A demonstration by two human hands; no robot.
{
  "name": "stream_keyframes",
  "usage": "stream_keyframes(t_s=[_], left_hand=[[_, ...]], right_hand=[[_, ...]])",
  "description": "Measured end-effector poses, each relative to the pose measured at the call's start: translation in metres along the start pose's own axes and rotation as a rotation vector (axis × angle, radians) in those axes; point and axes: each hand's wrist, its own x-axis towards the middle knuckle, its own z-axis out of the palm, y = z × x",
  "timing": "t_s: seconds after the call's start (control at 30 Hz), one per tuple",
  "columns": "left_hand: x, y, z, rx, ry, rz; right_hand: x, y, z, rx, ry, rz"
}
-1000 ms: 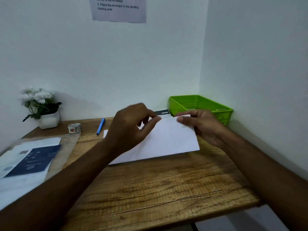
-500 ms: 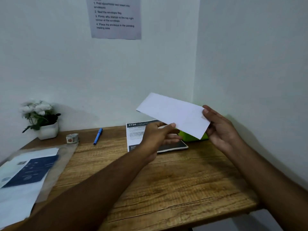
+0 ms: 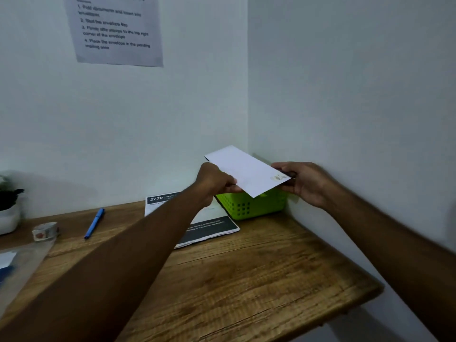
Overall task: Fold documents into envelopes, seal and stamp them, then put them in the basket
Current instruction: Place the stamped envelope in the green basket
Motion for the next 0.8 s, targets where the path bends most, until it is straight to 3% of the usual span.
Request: stream_keyframes(t_s=[0.2,0.4,0.6,0.8], left_hand=[[0.032,-0.001,0.002,0.066,-0.016,-0.074],[0.058,-0.004,0.006,0.326,0.003,-0.125],[0.072,-0.011,0.014,0.671,0.049,-0.021],[0.074,-0.014,0.023,0.901,0.105,0.081]], right_hand=[[0.015,-0.011,0.006,-0.329,0.040,0.030],[0.030,-0.007,0.017,-0.714,0.127,0.056],[0.046,0.027,0.024,-0.966,0.088,-0.098],[0.049,0.038,0.030,-1.203,0.251,-0.196]])
